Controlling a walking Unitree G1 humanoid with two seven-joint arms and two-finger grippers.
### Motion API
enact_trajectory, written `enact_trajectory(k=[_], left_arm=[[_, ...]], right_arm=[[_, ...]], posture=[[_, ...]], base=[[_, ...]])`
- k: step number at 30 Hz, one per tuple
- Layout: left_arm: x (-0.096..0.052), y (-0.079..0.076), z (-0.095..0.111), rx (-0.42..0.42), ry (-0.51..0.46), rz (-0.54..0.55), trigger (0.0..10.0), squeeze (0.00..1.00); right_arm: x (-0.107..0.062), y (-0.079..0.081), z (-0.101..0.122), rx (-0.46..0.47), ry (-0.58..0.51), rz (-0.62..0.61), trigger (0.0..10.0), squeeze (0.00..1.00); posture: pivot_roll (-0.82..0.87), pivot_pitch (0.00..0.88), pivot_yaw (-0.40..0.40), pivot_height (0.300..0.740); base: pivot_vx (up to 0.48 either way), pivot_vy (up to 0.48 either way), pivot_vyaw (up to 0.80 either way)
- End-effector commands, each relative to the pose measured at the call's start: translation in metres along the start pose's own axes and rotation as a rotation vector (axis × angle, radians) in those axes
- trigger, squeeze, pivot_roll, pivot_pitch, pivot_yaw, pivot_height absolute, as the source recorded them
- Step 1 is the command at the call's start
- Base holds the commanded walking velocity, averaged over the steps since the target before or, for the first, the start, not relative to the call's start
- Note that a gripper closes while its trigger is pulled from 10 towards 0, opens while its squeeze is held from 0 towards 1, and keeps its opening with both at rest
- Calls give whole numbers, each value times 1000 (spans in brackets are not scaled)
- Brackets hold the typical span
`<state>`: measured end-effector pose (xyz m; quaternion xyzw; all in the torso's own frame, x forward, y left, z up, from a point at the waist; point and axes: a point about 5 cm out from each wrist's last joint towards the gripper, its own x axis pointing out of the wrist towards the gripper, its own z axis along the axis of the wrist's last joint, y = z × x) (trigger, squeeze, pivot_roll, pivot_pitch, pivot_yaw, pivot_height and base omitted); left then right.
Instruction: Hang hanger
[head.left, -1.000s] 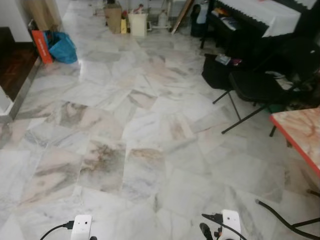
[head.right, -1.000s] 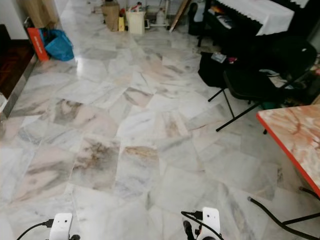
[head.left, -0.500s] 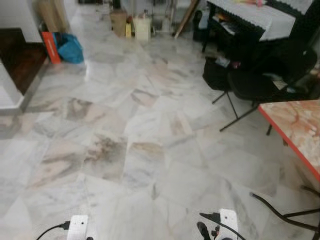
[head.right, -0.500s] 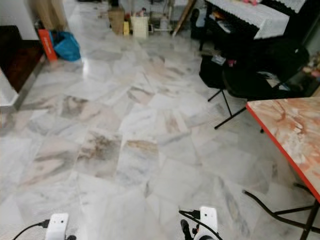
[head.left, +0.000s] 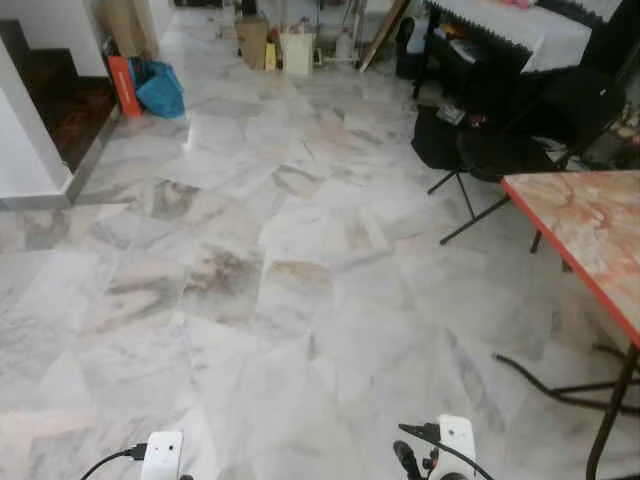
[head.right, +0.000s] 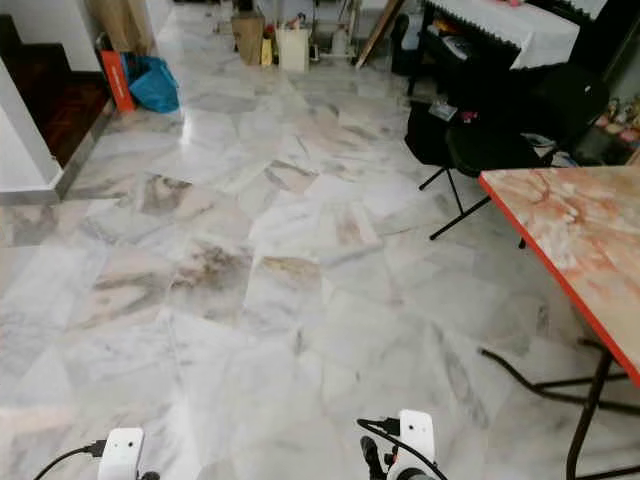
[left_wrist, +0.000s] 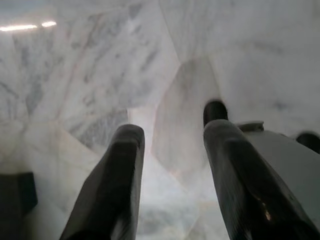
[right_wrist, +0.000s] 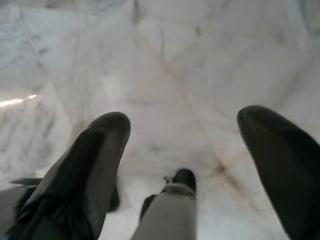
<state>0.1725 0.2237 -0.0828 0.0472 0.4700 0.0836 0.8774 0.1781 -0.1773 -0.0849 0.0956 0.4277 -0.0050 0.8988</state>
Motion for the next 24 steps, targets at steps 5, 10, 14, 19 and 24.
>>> enact_trajectory(k=[5,10,14,19,24], left_arm=[[-1,0,-6,7,33,-4,10000,0],[-1,2,-7,4,39,-3,10000,0],[-1,2,-7,3,39,-3,10000,0],[-1,2,-7,7,41,-5,10000,0],[-1,1,-6,8,41,-9,10000,0]], right_arm=[[-2,-5,-6,-10,29,-11,10000,0],[-2,-4,-7,-19,36,-6,10000,0],[-2,-4,-7,-21,37,-6,10000,0],[-2,-4,-7,-17,37,-8,10000,0],[-2,-3,-7,-21,39,-4,10000,0]], posture=[[-42,0,-33,740],[-39,0,-34,740],[-41,0,-34,740],[-41,0,-33,740],[-39,0,-32,740]], base=[[-327,0,0],[-332,0,0],[-326,0,0],[-329,0,0],[-316,0,0]])
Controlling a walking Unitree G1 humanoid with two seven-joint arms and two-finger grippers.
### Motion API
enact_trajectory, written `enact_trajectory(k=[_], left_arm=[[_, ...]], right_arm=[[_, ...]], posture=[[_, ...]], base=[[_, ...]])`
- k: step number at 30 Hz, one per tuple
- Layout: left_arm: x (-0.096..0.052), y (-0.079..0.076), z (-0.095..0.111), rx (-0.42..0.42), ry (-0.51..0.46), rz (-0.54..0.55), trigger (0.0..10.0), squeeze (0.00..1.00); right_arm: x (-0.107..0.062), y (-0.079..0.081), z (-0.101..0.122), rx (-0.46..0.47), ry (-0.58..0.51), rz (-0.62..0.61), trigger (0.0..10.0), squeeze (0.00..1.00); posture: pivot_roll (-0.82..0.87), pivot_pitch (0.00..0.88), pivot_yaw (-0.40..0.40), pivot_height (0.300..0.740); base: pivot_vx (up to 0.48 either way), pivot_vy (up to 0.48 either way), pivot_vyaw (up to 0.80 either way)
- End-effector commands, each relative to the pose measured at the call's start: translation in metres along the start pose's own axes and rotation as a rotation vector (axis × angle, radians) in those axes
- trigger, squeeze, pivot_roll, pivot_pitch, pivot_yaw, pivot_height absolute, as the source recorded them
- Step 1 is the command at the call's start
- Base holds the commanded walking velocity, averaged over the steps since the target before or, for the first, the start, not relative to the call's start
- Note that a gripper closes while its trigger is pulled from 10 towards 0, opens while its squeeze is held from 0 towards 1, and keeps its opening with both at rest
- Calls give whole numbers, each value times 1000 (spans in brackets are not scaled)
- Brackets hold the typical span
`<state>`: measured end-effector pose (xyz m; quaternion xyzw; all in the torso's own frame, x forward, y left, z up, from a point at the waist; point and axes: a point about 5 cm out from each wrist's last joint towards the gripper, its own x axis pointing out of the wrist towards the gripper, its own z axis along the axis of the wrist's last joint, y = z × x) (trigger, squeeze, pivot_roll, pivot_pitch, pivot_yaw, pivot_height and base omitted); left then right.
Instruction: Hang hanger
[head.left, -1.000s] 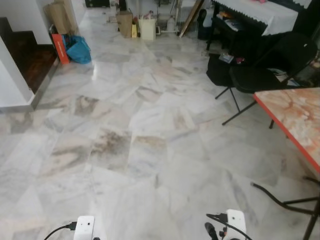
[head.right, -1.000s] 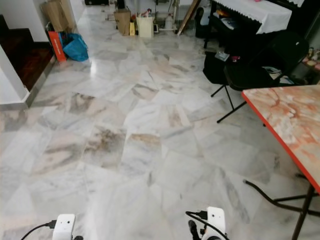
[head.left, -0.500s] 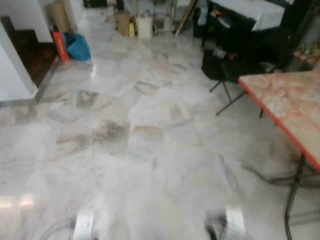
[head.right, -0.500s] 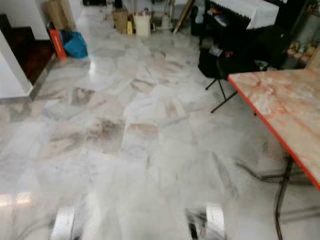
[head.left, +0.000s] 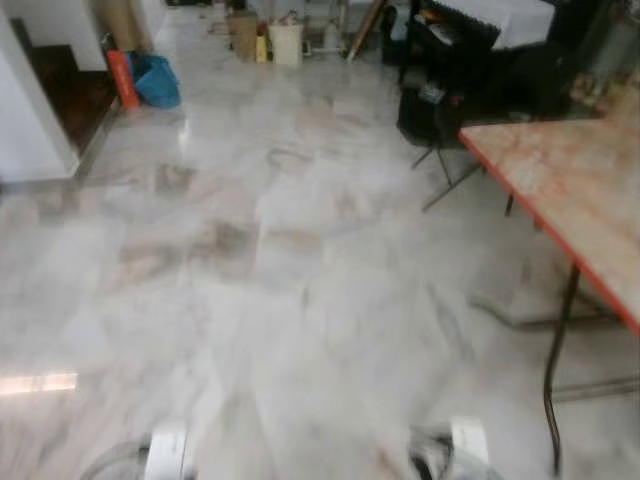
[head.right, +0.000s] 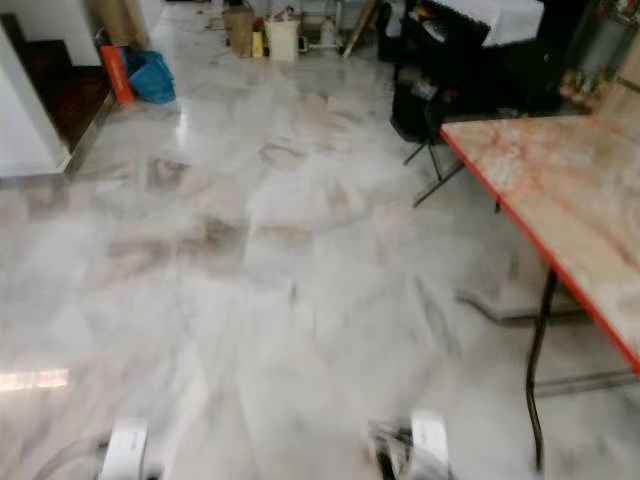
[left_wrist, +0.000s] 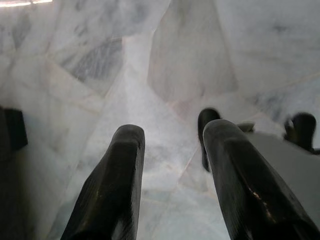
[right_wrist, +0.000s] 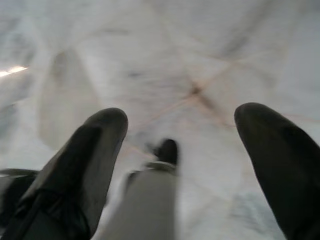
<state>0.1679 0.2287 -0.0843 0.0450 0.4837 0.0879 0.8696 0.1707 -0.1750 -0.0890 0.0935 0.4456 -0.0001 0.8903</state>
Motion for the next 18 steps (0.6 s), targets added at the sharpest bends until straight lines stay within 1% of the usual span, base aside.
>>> enact_trajectory(k=[1,6,10,14,18], left_arm=[[0,-5,-2,14,9,-15,10000,0],[0,-5,-2,11,9,-15,10000,0],[0,-6,-2,7,8,-15,10000,0],[0,-8,-1,-1,6,-20,10000,0],[0,-8,0,-9,0,-22,10000,0]], right_arm=[[-1,-4,2,-15,-1,-8,10000,0],[-1,-4,1,-15,0,-8,10000,0],[-1,-5,1,-16,1,-9,10000,0],[-1,-6,0,-46,9,0,10000,0],[-1,-6,0,-34,11,4,10000,0]], posture=[[-39,0,-32,740],[-36,0,-34,740],[-34,0,-38,740],[-24,0,-42,740],[-26,0,-42,740]], base=[[-311,0,0],[-288,0,0],[0,0,0],[0,0,0],[0,0,0]])
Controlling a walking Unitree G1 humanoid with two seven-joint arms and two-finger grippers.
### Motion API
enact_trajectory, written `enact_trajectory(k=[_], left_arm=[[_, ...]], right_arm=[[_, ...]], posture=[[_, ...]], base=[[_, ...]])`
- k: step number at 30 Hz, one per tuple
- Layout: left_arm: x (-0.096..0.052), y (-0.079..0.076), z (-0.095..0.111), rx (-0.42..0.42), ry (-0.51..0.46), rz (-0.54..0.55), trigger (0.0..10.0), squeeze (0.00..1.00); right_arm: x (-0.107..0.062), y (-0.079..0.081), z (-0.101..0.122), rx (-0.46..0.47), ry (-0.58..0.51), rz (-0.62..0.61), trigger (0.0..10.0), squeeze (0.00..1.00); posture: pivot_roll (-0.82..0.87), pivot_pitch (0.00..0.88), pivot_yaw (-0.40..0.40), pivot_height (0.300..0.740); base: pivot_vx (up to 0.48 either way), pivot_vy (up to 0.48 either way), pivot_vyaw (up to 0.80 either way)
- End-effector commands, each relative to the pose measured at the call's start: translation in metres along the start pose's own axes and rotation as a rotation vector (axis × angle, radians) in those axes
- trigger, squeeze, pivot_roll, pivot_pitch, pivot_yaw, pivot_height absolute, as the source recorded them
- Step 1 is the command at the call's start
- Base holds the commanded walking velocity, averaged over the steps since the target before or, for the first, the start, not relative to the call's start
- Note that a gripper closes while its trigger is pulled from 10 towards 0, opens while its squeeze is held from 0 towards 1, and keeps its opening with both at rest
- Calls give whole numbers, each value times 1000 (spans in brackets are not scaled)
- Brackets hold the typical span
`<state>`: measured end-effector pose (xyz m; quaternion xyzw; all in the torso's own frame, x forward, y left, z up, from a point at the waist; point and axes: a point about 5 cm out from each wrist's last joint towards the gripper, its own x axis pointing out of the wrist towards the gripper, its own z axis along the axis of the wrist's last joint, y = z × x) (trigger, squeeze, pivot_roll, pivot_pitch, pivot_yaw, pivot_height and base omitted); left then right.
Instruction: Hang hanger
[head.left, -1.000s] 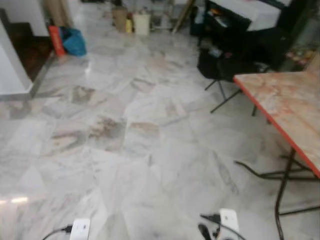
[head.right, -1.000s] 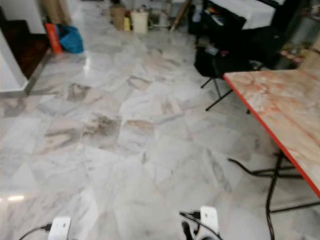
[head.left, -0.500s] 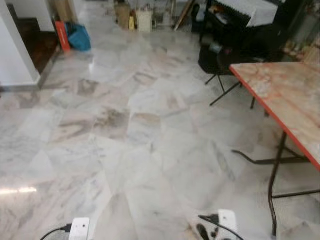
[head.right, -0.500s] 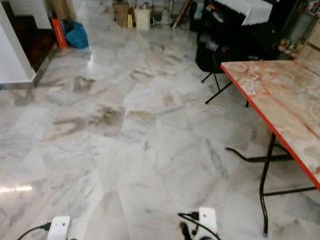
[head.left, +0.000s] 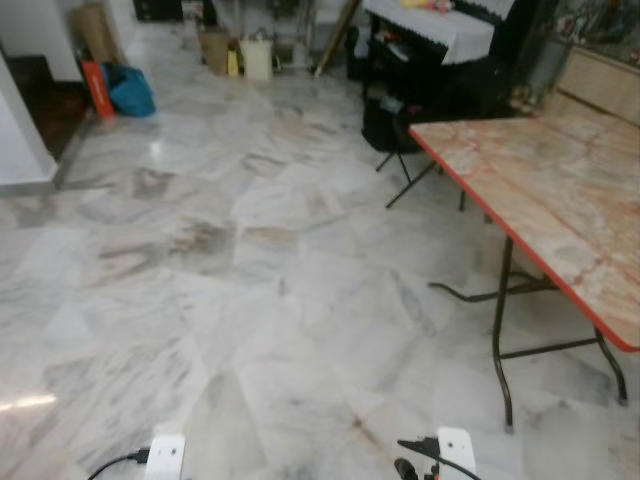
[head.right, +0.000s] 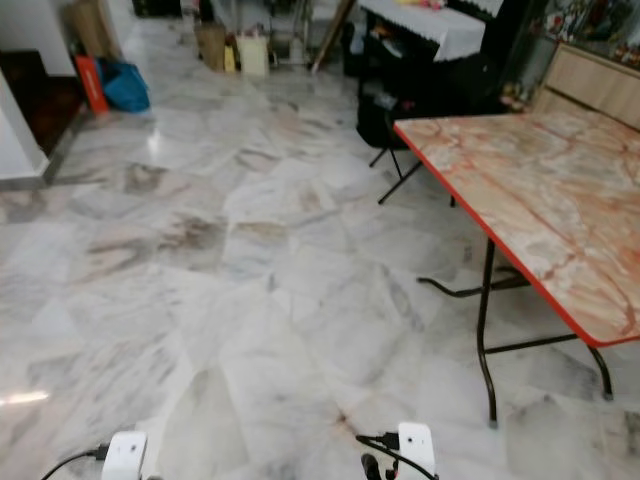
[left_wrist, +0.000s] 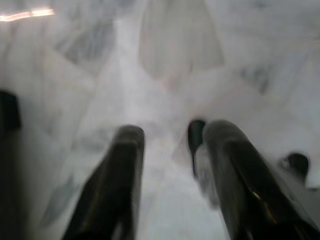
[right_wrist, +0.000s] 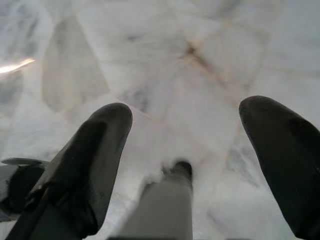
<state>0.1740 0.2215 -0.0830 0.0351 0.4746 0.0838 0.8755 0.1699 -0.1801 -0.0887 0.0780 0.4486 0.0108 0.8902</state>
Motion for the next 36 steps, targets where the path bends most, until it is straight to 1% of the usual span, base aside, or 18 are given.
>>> enact_trajectory(k=[1,7,10,14,17,19,21,22,24,26,28,31,36], left_arm=[[-1,0,-5,6,20,-5,10000,0],[-1,2,-6,8,19,-16,10000,0],[-1,3,-7,10,16,-26,10000,0],[-2,13,-9,1,18,-15,10000,0],[-2,16,-9,-2,16,-8,10000,0],[-2,18,-9,27,20,-6,10000,0],[-2,13,-9,54,19,-22,10000,0],[-2,4,-8,69,16,-35,10000,0],[-1,-2,-7,64,13,-37,10000,0],[-1,-9,-5,33,7,-35,10000,0],[-1,-10,-5,28,8,-35,10000,0],[-1,-13,-4,57,4,-45,10000,0],[-1,-12,-4,44,0,-41,10000,0]], right_arm=[[0,-1,-1,6,4,-1,10000,0],[-1,-3,-1,21,2,-25,10000,0],[-1,-4,-3,14,18,-20,10000,0],[-2,-6,-5,-9,29,-24,10000,0],[-2,-6,-6,-11,31,-25,10000,0],[-2,-6,-6,-13,32,-25,10000,0],[-2,-6,-7,-14,34,-25,10000,0],[-2,-5,-7,-16,35,-24,10000,0],[-2,-5,-6,-18,35,-23,10000,0],[-2,-5,-6,-18,34,-23,10000,0],[-2,-5,-6,-17,34,-24,10000,0],[-2,-5,-6,-18,35,-26,10000,0],[-1,-4,-5,-16,36,-26,10000,0]], posture=[[-35,0,-41,740],[-56,0,-37,740],[-58,0,-39,740],[-52,0,-46,740],[-52,0,-46,740],[-52,0,-45,740],[-51,0,-46,740],[-51,0,-46,740],[-49,0,-49,740],[-50,0,-50,740],[-50,0,-50,740],[-47,0,-51,740],[-49,0,-51,740]], base=[[0,0,0],[0,0,0],[0,0,-760],[0,0,-728],[0,0,-725],[0,0,-725],[0,0,-725],[0,-289,-725],[0,-480,-725],[0,-240,-725],[0,0,-725],[0,0,-725],[0,-218,-726]])
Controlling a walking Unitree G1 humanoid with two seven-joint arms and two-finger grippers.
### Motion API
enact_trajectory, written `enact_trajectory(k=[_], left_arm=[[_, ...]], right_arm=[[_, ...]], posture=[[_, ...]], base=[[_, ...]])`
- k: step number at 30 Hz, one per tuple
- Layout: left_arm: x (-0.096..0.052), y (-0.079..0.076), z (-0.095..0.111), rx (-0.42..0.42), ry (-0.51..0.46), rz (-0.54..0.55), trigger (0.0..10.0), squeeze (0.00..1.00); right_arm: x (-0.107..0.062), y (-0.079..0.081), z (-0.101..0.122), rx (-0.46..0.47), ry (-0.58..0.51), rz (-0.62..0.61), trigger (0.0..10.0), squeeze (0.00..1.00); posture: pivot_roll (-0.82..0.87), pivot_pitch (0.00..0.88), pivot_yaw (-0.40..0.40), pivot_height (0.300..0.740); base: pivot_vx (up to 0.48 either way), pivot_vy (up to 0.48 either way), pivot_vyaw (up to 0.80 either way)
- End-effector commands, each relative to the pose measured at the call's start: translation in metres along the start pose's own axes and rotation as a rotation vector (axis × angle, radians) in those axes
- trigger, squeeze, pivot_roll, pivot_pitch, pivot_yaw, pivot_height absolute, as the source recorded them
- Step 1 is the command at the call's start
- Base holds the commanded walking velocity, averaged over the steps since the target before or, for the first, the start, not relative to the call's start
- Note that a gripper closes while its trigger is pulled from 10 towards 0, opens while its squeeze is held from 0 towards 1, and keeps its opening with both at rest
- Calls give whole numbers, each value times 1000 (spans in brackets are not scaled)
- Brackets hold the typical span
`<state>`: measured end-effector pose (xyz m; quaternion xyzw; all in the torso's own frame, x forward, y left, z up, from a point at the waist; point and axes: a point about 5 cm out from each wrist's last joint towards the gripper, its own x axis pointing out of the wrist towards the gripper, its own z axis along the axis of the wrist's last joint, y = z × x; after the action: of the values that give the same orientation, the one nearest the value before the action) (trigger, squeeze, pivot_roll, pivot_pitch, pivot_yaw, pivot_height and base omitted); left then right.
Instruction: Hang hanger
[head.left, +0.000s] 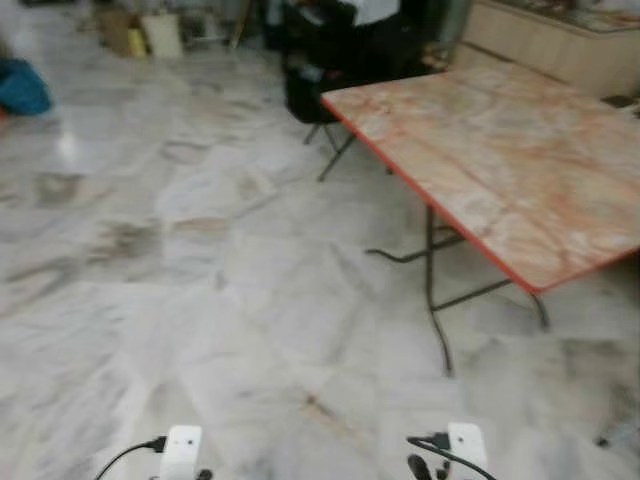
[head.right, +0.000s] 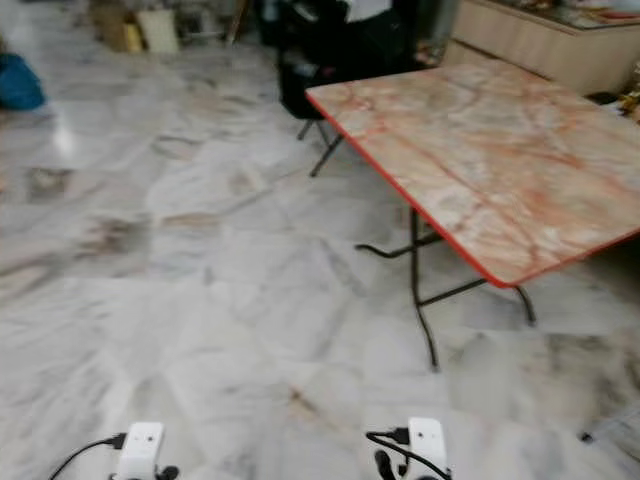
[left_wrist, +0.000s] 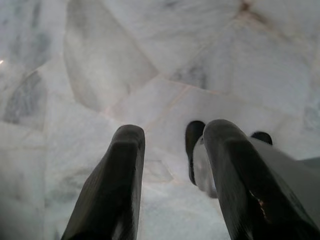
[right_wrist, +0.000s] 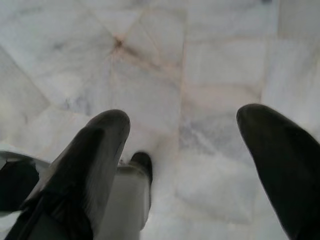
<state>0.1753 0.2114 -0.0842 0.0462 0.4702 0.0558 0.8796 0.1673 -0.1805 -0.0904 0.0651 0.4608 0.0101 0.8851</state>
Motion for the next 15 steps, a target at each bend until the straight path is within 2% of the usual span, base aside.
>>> enact_trajectory(k=[1,15], left_arm=[[-1,-2,-4,-13,17,0,10000,0],[0,3,-2,-32,0,-6,10000,0]], right_arm=[[-1,-3,-3,6,10,-12,10000,0],[-1,-5,-1,8,6,-19,10000,0]], posture=[[-49,0,-51,740],[-55,0,-54,740]], base=[[0,0,-725],[0,0,-726]])
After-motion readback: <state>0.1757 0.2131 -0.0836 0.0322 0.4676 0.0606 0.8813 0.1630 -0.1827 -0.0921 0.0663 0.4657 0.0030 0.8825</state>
